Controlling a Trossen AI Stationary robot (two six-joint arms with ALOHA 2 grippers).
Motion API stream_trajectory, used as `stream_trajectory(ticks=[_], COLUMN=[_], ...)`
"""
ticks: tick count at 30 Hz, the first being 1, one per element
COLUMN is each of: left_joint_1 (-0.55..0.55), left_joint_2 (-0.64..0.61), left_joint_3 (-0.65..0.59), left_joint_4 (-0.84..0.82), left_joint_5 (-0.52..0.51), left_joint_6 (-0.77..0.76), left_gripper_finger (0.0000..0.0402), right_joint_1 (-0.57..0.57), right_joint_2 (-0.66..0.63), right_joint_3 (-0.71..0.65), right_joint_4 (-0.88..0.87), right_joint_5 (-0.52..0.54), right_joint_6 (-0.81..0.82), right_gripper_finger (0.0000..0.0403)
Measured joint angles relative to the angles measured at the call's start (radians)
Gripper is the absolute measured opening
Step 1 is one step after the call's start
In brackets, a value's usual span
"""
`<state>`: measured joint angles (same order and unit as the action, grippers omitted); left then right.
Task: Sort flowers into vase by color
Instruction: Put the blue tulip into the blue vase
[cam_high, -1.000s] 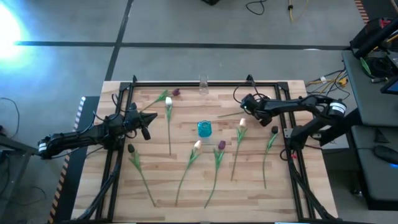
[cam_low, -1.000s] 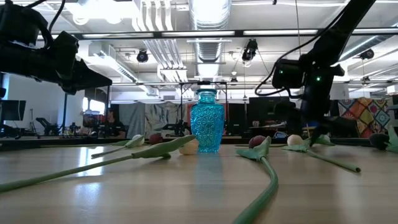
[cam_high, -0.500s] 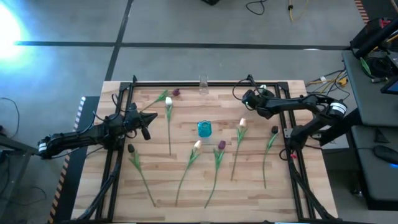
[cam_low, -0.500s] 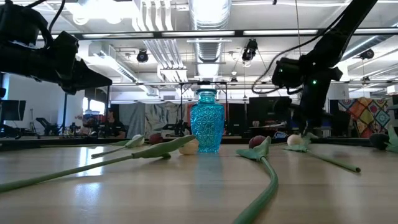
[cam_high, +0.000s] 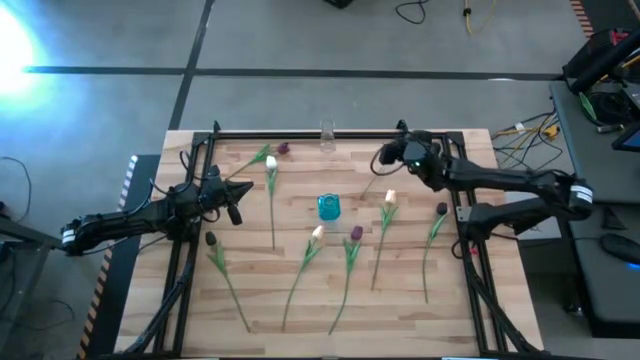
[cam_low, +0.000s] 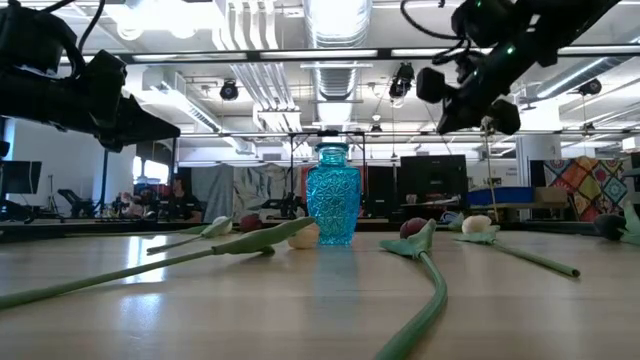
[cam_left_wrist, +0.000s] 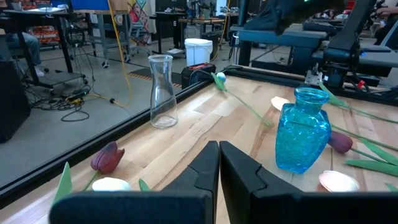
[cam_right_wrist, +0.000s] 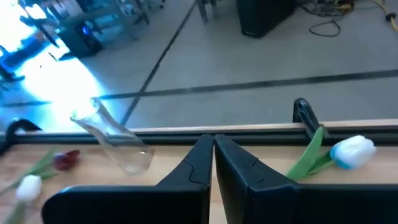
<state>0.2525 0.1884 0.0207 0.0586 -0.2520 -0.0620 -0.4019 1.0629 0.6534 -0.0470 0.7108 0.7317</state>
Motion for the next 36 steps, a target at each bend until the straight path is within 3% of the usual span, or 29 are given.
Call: stream_trajectory(ticks=[5,11,17,26,31,36], left_joint_1=[0.0,0.0,0.0,0.0,0.0,0.0], left_joint_2=[0.0,0.0,0.0,0.0,0.0,0.0], left_joint_3=[0.0,0.0,0.0,0.0,0.0,0.0], left_joint_4=[0.0,0.0,0.0,0.0,0.0,0.0], left_joint_5=[0.0,0.0,0.0,0.0,0.0,0.0], left_joint_6=[0.0,0.0,0.0,0.0,0.0,0.0], left_gripper_finger=[0.0,0.0,0.0,0.0,0.0,0.0], right_joint_1=[-0.005,-0.054,-0.111,-0.194,-0.233,-0.242], right_joint_2=[0.024,0.173,0.314,0.447,0.554,0.665], right_joint_3=[-0.013,0.029,0.126,0.29,0.341,0.405], right_joint_4=[-0.007,-0.002,-0.015,-0.32,-0.409,-0.429], right_joint_5=[-0.004,-0.102,-0.212,-0.255,-0.396,-0.453], right_joint_6=[0.094,0.141,0.168,0.41,0.511,0.56], right_gripper_finger=[0.0013,0.0018,0.0073,0.016,0.0173,0.017])
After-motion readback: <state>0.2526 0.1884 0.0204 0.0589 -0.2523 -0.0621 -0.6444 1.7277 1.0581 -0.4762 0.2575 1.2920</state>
